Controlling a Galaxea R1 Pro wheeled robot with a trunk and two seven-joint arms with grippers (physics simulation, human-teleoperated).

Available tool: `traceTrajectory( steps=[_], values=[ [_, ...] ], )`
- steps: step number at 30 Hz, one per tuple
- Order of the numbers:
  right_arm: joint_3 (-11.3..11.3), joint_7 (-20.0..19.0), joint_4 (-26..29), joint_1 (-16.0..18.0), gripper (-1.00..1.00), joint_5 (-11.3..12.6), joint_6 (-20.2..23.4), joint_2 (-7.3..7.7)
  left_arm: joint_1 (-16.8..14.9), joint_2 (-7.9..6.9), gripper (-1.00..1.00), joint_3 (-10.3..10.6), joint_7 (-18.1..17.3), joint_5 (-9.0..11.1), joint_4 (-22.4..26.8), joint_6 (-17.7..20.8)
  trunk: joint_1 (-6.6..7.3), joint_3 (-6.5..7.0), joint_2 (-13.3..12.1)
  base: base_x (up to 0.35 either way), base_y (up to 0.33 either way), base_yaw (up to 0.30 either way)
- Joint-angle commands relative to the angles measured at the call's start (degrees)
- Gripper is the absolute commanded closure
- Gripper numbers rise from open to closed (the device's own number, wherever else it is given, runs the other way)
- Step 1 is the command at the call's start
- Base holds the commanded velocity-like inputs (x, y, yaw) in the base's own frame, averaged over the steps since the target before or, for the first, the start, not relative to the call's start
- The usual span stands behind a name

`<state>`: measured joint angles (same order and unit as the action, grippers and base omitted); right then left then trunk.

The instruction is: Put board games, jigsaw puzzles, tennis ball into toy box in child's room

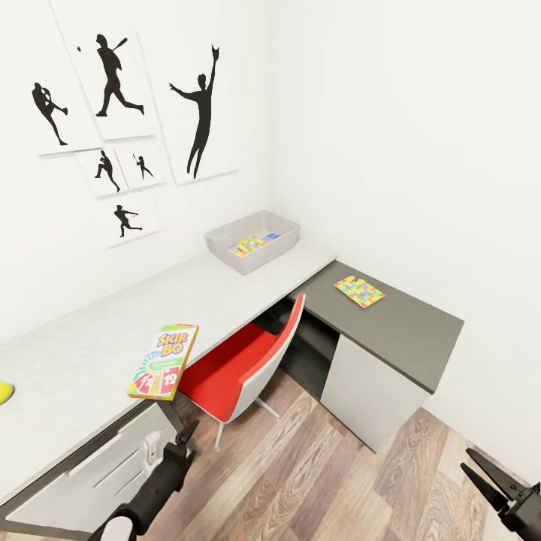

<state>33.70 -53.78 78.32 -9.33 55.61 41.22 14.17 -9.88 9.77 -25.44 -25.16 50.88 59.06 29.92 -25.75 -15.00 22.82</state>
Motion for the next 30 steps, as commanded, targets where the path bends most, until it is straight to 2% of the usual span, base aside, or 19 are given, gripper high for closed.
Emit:
traceTrajectory(
  steps=[1, 10, 14, 22, 30],
  values=[
    [0.02, 0.04, -0.09, 0.00, -1.00, 0.32, 0.35, 0.03, -0.05, 0.05, -1.00, -0.23, -0.07, 0.24, 0.01, 0.14, -0.03, -0.09, 0.10, 0.000, 0.000, 0.000],
    [0.10, 0.00, -0.43, 0.02, -1.00, 0.34, 0.35, 0.10, 0.03, 0.04, -1.00, -0.31, -0.47, 0.62, -0.63, -8.24, -0.03, -0.09, 0.10, 0.000, 0.000, 0.000],
    [0.09, 0.00, -0.44, 0.02, -1.00, 0.34, 0.35, 0.08, 0.03, 0.01, -1.00, -0.31, -0.94, 0.66, -1.12, -9.29, -0.03, -0.09, 0.10, 0.000, 0.000, 0.000],
    [0.09, 0.00, -0.45, 0.02, -1.00, 0.30, 0.02, -0.06, 0.03, -0.04, -1.00, -0.33, -5.04, 0.41, -3.28, -10.11, -0.03, -0.09, 0.10, 0.000, 0.000, 0.000],
    [0.01, 0.01, -0.45, 0.02, -1.00, 0.29, -1.08, -0.09, 0.03, -0.04, -1.00, -0.53, -5.89, 0.29, -4.07, -10.54, -0.03, -0.09, 0.10, 0.000, 0.000, 0.000]
  ],
)
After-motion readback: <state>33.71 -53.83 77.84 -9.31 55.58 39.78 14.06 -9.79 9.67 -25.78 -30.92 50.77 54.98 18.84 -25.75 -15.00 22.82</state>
